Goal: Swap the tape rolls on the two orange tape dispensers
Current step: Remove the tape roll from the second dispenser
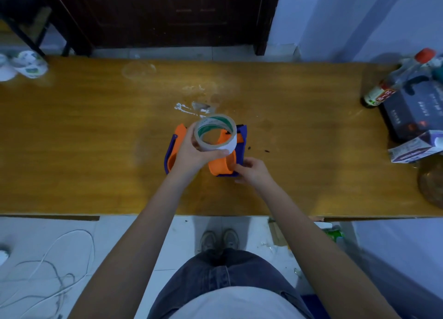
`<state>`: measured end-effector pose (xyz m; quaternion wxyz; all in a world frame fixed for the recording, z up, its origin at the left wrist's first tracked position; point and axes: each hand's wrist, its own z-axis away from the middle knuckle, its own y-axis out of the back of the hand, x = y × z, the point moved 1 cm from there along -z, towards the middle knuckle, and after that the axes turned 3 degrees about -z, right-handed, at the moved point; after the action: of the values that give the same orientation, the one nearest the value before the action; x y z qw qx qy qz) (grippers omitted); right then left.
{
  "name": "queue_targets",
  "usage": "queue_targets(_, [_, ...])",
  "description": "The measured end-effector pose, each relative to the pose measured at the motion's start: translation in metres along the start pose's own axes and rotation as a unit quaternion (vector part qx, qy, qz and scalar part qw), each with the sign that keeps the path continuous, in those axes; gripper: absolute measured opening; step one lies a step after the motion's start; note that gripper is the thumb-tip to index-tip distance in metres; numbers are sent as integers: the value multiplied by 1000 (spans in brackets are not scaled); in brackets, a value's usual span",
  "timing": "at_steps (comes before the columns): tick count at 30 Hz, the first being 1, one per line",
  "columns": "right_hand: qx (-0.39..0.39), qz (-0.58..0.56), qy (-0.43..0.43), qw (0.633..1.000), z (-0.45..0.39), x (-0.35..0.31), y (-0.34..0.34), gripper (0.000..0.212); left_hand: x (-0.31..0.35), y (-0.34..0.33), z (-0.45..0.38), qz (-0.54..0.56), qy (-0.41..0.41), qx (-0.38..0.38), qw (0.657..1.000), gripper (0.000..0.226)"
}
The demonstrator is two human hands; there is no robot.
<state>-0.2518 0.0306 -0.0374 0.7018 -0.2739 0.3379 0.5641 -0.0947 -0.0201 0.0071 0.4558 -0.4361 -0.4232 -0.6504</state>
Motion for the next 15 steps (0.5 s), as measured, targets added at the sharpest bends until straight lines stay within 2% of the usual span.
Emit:
queue_targets(4, [32, 91, -8, 995, -13, 4, -7, 13, -11, -5, 0, -110, -17, -28, 993, 102])
queue_targets(7, [43, 171, -19, 984, -20, 6, -9, 6, -19, -8, 6, -121, -24, -28, 992, 94])
queue_targets(11, [49, 236, -16, 971, -21, 6, -11, 20, -23, -10, 11, -121, -30, -28, 992, 91])
queue_targets(13, [59, 264, -18, 962, -21, 7, -12, 21, -24, -11, 11, -116, -28, -27, 993, 93])
queue_targets(15, [78, 335, -6, 939, -20, 5, -13, 20, -23, -12, 12, -108, -30, -28, 993, 93])
